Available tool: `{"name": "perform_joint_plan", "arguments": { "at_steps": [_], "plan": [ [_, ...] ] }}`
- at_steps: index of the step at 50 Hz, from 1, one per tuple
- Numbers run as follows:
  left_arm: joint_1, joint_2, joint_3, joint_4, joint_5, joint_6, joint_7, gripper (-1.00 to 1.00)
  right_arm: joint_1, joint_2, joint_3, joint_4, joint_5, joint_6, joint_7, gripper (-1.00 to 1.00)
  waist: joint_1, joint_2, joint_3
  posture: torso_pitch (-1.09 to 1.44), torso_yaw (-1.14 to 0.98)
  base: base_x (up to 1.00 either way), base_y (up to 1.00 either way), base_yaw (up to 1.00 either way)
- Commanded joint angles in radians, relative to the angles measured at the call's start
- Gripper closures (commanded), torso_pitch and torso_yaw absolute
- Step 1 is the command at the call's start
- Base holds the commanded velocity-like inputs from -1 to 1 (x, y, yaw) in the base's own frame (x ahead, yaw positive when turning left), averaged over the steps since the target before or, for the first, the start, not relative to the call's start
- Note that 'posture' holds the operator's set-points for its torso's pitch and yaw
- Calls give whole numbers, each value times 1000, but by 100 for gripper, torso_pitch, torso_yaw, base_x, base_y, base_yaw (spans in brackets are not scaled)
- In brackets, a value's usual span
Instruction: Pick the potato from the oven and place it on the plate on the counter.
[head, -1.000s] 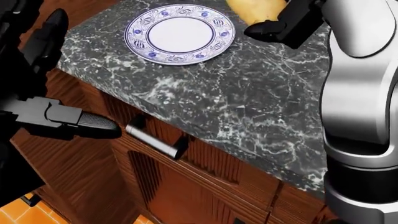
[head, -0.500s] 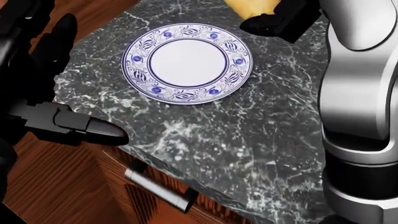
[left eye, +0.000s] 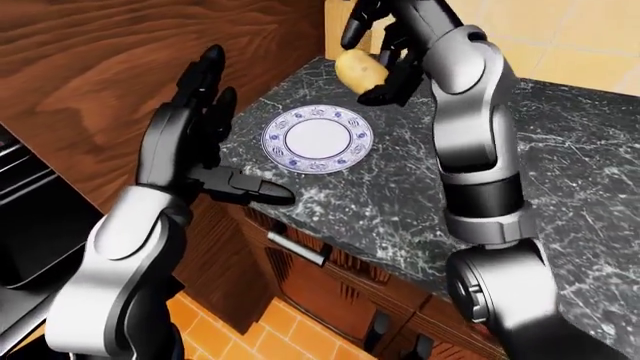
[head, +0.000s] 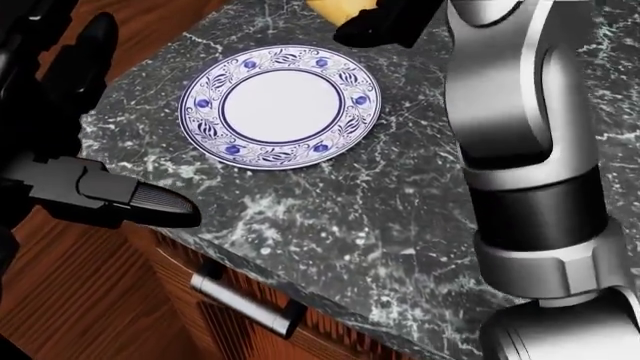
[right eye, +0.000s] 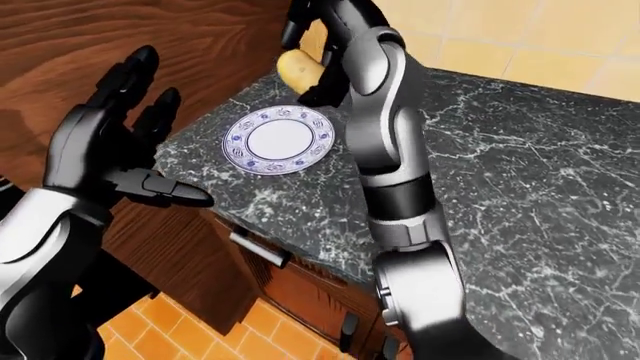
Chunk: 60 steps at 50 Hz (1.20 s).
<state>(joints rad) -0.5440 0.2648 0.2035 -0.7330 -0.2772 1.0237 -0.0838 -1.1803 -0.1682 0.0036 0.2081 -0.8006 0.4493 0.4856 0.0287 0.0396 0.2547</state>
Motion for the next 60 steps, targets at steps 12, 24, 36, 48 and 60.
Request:
{"name": "perform_joint_plan", "arguments": {
  "at_steps": [12, 24, 36, 48, 60],
  "plan": [
    [-11, 18, 31, -17, -22, -43, -2, -100, -254, 8, -13, 352, 76, -113, -93, 100, -1, 3, -20, 140, 0, 0, 0, 0],
    [-6, 35, 43, -2, -43, -60, 0, -100, -333, 16, -10, 625, 214, -236, -192, 100, -2, 5, -7, 140, 0, 0, 0, 0],
    [-14, 47, 57, -2, -69, -51, 11, -100, -325, 51, 5, 714, 229, -291, -211, 100, 0, 6, 2, 140, 0, 0, 0, 0],
    [-5, 59, 65, 7, -87, -66, 15, -100, -312, 73, 17, 752, 210, -294, -214, 98, 8, 7, 8, 140, 0, 0, 0, 0],
    [-1, 65, 64, 16, -94, -78, 20, -100, -272, 74, 25, 753, 169, -285, -184, 41, 21, 8, 1, 140, 0, 0, 0, 0]
  ]
}}
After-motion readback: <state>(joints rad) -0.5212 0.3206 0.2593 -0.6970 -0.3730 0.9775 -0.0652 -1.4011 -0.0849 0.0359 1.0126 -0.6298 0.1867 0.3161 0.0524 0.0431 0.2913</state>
